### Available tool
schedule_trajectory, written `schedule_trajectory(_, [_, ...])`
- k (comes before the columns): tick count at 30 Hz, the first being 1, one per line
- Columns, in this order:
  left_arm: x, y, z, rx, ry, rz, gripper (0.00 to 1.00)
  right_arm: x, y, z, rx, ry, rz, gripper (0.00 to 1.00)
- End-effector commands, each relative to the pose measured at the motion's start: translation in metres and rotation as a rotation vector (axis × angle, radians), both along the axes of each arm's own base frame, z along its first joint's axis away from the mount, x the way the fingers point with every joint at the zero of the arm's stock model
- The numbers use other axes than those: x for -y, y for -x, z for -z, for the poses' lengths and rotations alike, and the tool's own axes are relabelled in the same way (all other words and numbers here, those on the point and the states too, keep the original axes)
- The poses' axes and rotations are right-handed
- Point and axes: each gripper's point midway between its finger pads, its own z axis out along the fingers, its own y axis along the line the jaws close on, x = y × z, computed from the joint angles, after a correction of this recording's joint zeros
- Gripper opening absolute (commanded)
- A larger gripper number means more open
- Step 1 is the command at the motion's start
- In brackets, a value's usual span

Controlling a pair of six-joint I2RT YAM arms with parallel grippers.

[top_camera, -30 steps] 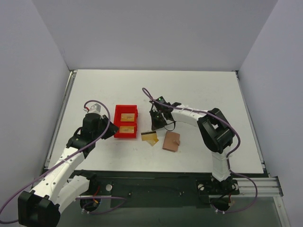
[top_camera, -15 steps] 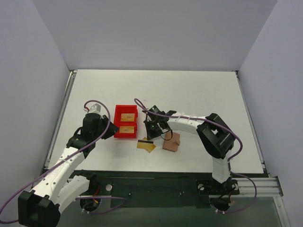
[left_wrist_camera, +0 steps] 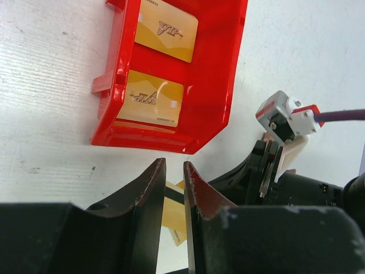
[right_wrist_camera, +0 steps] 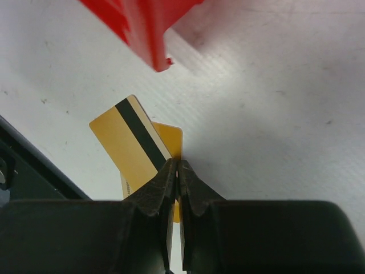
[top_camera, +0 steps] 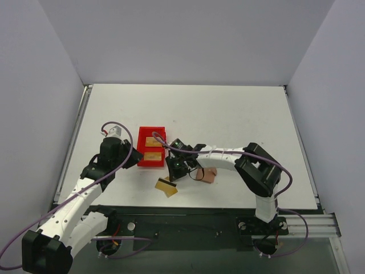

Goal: Put the credit cards into the card holder
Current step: Pick up the credit card at the corner of the board.

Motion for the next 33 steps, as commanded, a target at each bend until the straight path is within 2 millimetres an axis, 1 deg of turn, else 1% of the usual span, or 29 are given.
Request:
schedule_trajectory(1, [0.003,-0.002,-0.008,0.043,0.025,0.005,0.29,0.024,0.041,0.029,-0.078,0.133,-0.065,0.03])
schedule_trajectory(12, [0.002,0.005,0.006,0.012,0.031,-0.004,0.29,0.002,0.080,0.031,-0.077,0.102,-0.226,0.03])
schedule_trajectory(16, [0.002,0.002,0.008,0.008,0.030,-0.004,0.30,-0.002,0.087,0.029,-0.077,0.091,-0.261,0.04])
schedule_trajectory(18, [0.003,0.002,0.009,0.008,0.030,-0.003,0.29,-0.002,0.087,0.022,-0.058,0.075,-0.274,0.04])
schedule_trajectory(22, [0.005,0.001,0.015,-0.002,0.033,0.000,0.29,0.001,0.080,0.009,-0.002,0.057,-0.282,0.05])
schedule_trajectory(26, [0.009,0.003,0.022,-0.018,0.035,0.010,0.29,0.005,0.070,-0.001,0.023,0.021,-0.247,0.06])
schedule_trajectory(27, [0.009,0.005,0.027,-0.028,0.031,0.011,0.29,0.003,0.067,-0.004,0.029,0.002,-0.237,0.06])
schedule_trajectory(28, [0.012,0.005,0.028,-0.027,0.033,0.020,0.29,0.004,0.063,-0.007,0.037,-0.016,-0.219,0.06])
schedule_trajectory(29, [0.013,0.007,0.033,-0.037,0.028,0.019,0.29,0.004,0.061,-0.008,0.037,-0.028,-0.203,0.06])
schedule_trajectory(30, [0.017,0.007,0.035,-0.041,0.028,0.031,0.29,0.008,0.057,-0.011,0.039,-0.038,-0.181,0.07])
schedule_trajectory(31, [0.017,0.008,0.038,-0.046,0.025,0.027,0.29,0.004,0.051,-0.014,0.046,-0.068,-0.159,0.07])
schedule_trajectory(32, [0.023,0.010,0.042,-0.056,0.020,0.042,0.29,0.006,0.044,-0.018,0.049,-0.092,-0.127,0.07])
schedule_trajectory(33, [0.023,0.011,0.046,-0.064,0.015,0.037,0.29,0.009,0.040,-0.018,0.039,-0.105,-0.107,0.07])
